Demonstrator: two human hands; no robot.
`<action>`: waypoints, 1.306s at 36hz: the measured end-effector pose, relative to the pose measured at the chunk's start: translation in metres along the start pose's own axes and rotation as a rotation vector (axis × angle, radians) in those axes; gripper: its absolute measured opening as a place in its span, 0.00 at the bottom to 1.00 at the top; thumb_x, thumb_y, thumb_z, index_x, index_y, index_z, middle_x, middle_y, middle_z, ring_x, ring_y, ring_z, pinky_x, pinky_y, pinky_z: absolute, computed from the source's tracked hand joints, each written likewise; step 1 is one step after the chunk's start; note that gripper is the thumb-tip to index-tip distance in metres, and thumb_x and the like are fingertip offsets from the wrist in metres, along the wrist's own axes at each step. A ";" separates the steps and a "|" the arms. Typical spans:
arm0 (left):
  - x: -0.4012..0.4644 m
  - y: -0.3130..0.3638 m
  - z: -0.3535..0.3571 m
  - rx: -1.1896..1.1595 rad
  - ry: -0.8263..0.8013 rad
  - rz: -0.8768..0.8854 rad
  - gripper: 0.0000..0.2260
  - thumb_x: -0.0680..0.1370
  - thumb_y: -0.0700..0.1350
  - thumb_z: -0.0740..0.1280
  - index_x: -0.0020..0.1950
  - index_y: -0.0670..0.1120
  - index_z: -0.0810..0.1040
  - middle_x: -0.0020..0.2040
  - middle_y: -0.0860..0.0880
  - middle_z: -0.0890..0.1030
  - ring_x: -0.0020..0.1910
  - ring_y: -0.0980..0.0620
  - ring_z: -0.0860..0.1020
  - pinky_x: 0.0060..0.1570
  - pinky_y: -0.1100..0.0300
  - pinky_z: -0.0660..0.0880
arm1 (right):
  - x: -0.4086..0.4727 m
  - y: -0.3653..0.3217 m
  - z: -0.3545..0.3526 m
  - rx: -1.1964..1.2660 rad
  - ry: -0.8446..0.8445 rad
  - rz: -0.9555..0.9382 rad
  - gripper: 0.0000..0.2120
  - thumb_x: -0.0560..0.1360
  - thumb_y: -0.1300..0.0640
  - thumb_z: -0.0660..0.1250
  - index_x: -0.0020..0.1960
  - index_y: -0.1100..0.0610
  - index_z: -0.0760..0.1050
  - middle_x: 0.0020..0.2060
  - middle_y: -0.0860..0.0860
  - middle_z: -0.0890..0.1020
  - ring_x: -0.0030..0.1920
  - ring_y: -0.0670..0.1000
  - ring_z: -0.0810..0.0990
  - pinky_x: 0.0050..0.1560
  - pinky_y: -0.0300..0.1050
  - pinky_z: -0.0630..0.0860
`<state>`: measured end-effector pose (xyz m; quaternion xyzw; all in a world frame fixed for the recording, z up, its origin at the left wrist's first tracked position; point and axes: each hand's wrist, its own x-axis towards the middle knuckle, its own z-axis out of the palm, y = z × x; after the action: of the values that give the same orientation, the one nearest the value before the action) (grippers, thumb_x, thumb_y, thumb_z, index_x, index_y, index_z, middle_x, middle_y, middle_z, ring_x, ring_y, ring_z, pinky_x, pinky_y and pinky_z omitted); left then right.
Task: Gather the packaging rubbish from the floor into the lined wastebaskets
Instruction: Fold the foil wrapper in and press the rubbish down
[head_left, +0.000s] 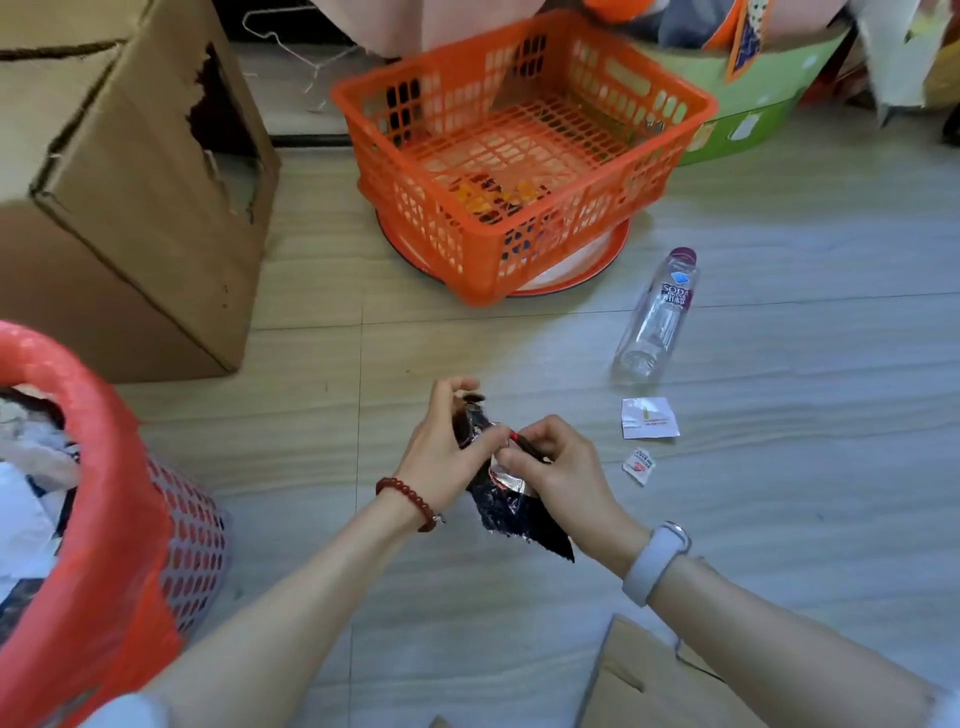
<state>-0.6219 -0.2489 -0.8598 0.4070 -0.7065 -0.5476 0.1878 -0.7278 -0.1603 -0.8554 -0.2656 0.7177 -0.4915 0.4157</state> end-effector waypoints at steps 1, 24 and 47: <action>-0.001 -0.002 0.001 -0.067 0.002 -0.058 0.20 0.71 0.48 0.71 0.58 0.54 0.66 0.43 0.54 0.75 0.42 0.56 0.76 0.44 0.67 0.72 | 0.000 -0.002 0.001 0.049 0.019 0.018 0.07 0.70 0.65 0.71 0.38 0.57 0.73 0.33 0.52 0.79 0.34 0.49 0.77 0.32 0.35 0.71; -0.003 -0.038 0.008 0.328 -0.156 -0.072 0.16 0.76 0.33 0.54 0.46 0.56 0.62 0.32 0.50 0.78 0.33 0.50 0.79 0.31 0.62 0.73 | 0.075 0.074 -0.136 -1.199 -0.076 0.139 0.34 0.69 0.53 0.69 0.71 0.45 0.60 0.71 0.53 0.59 0.69 0.59 0.57 0.63 0.52 0.65; -0.010 -0.041 -0.005 0.717 -0.116 -0.074 0.06 0.74 0.47 0.66 0.45 0.46 0.71 0.42 0.49 0.69 0.41 0.48 0.69 0.39 0.61 0.63 | 0.038 0.062 -0.067 -0.491 0.035 0.216 0.06 0.75 0.64 0.58 0.40 0.60 0.70 0.32 0.55 0.75 0.31 0.55 0.76 0.27 0.39 0.72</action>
<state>-0.5973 -0.2467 -0.8939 0.4405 -0.8479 -0.2938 -0.0270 -0.8032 -0.1343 -0.9140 -0.2716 0.8467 -0.2601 0.3765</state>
